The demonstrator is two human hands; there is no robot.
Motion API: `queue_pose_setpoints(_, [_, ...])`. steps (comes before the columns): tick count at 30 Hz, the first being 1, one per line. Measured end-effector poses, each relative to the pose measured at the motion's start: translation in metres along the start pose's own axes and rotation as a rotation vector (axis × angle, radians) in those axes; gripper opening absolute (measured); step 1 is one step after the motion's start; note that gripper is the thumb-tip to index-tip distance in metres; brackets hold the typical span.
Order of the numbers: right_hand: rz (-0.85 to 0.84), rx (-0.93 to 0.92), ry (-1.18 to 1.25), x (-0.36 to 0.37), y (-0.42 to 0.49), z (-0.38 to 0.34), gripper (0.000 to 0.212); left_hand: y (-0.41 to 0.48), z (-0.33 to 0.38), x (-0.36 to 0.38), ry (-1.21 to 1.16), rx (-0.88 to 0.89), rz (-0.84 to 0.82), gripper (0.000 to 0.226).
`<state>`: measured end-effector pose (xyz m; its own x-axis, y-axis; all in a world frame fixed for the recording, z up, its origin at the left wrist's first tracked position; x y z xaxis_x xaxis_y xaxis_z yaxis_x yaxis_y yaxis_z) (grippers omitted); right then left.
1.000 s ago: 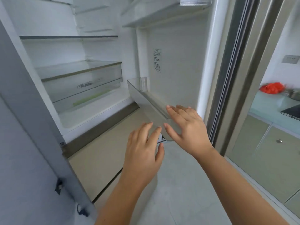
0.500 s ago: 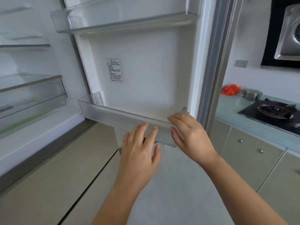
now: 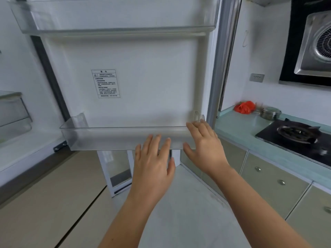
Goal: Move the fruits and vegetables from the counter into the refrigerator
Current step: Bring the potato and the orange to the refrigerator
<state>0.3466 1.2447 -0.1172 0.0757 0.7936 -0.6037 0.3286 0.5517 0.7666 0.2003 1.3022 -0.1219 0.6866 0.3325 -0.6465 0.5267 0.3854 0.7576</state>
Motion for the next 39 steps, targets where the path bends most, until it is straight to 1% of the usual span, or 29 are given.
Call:
queue_pose_setpoints(5, [-0.095, 0.046, -0.028, 0.030, 0.041, 0.041, 0.059, 0.050, -0.012, 0.045, -0.007, 0.039, 0.037, 0.042])
queue_pose_setpoints(9, [-0.116, 0.057, -0.012, 0.057, 0.073, 0.070, 0.060, 0.093, -0.024, 0.082, -0.019, 0.080, 0.040, 0.044])
queue_pose_setpoints(15, [-0.164, 0.069, 0.065, 0.103, 0.122, 0.104, 0.066, 0.139, -0.045, 0.131, -0.016, 0.088, -0.006, 0.044])
queue_pose_setpoints(18, [-0.196, 0.075, 0.091, 0.118, 0.141, 0.112, 0.057, 0.151, -0.055, 0.148, -0.013, 0.096, -0.005, 0.043])
queue_pose_setpoints(21, [-0.173, 0.056, 0.079, 0.122, 0.149, 0.116, 0.051, 0.158, -0.061, 0.157, 0.009, 0.107, 0.023, 0.042])
queue_pose_setpoints(23, [-0.160, 0.039, 0.074, 0.123, 0.148, 0.118, 0.056, 0.159, -0.059, 0.158, 0.006, 0.120, 0.058, 0.040])
queue_pose_setpoints(24, [-0.155, 0.043, 0.081, 0.123, 0.146, 0.119, 0.057, 0.160, -0.057, 0.158, -0.005, 0.130, 0.065, 0.042])
queue_pose_setpoints(27, [-0.115, 0.028, 0.092, 0.119, 0.140, 0.118, 0.056, 0.160, -0.049, 0.158, -0.032, 0.153, 0.077, 0.046])
queue_pose_setpoints(35, [-0.082, -0.030, 0.079, 0.113, 0.134, 0.120, 0.055, 0.165, -0.027, 0.169, -0.113, 0.211, 0.092, 0.042])
queue_pose_setpoints(39, [-0.030, 0.038, -0.002, 0.094, 0.125, 0.132, 0.053, 0.169, -0.010, 0.176, -0.237, 0.246, 0.121, 0.041])
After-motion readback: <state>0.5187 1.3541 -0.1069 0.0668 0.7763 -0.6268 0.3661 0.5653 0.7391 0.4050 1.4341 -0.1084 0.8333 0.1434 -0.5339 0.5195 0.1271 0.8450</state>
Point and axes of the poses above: each hand's wrist, its own y-axis towards the middle knuckle, its own x-axis out of the palm, z = x × y, the point moved 2 cm from there along y, towards the middle knuckle, and after that the axes turned 7 degrees about z, right-handed, at the moved point
